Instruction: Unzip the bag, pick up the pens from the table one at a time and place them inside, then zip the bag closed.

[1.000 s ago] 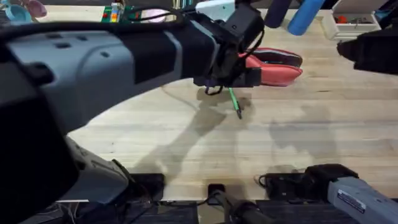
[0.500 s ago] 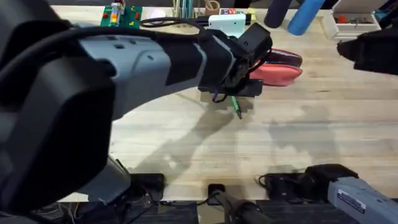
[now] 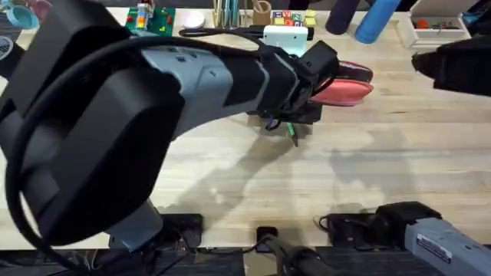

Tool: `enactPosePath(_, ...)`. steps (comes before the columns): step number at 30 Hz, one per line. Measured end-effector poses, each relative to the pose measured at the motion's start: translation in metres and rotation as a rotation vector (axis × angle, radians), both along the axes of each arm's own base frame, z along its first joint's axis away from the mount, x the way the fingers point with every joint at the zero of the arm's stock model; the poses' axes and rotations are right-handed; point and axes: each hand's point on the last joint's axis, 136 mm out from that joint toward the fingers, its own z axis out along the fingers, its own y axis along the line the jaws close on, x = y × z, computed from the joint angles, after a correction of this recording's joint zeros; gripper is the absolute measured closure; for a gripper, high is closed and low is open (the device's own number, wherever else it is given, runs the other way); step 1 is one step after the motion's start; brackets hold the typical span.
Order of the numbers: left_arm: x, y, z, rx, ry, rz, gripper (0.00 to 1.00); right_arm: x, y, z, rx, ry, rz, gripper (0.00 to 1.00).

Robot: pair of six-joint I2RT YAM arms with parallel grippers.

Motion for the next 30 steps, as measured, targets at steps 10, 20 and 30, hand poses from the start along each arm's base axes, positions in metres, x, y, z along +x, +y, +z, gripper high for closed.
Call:
enactPosePath(10,0.0004,0.0004,0.0002,0.003,-0.004,0.007,0.006,0.0,-0.0001,0.0,0.0,0.0,0.0,0.004)
enactPosePath(20,-0.0032,-0.0017,-0.002,0.036,-0.028,-0.006,0.005,0.0,-0.0001,0.0,0.0,0.0,0.0,0.005)
enactPosePath(30,-0.0053,-0.0012,-0.0034,0.068,-0.047,-0.012,0.058,0.0,0.0,0.0,0.0,0.0,0.0,0.004)
